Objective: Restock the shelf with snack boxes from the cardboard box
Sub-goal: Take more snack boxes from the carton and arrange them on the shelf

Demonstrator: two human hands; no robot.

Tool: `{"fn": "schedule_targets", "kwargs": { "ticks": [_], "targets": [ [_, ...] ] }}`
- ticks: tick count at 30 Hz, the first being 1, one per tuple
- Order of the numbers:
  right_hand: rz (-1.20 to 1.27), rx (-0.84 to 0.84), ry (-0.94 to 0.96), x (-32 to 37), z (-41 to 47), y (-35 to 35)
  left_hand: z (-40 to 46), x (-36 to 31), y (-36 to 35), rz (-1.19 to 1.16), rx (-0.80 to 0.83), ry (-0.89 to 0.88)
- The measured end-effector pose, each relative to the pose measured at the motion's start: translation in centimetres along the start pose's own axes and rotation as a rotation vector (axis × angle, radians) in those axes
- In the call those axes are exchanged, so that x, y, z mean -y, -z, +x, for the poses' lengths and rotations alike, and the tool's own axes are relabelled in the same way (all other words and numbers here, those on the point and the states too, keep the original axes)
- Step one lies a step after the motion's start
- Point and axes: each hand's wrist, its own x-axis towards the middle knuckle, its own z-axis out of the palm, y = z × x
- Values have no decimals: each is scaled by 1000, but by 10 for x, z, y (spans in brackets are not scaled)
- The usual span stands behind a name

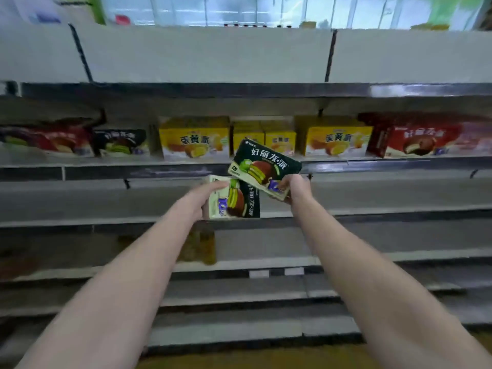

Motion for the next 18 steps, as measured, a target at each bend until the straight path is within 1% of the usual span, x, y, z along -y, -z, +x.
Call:
{"fn": "schedule_targets", "kwargs": {
  "ticks": [3,6,8,11,14,16,18],
  "targets": [
    [-48,73,-17,-6,-4,-72,-4,-2,64,-18,-106,-12],
    [-89,169,-3,-11,-5,-142,-18,-6,127,-84,-201,-51],
    [-92,238,-2,-17,-8,-185,-26,-8,167,-130,-246,-56],
    [-64,369,51,-22,-23,-246,-36,-11,223,-191,-296,-79],
    [-36,417,76,-26,-33,-305,-36,-13,272,-188,-376,-75],
    [-40,425,116,-29,-31,-344,-34,-18,303,-175,-437,-92],
    [-32,427,105,-28,-29,-382,-24,-26,338,-164,-475,-102]
  ]
}}
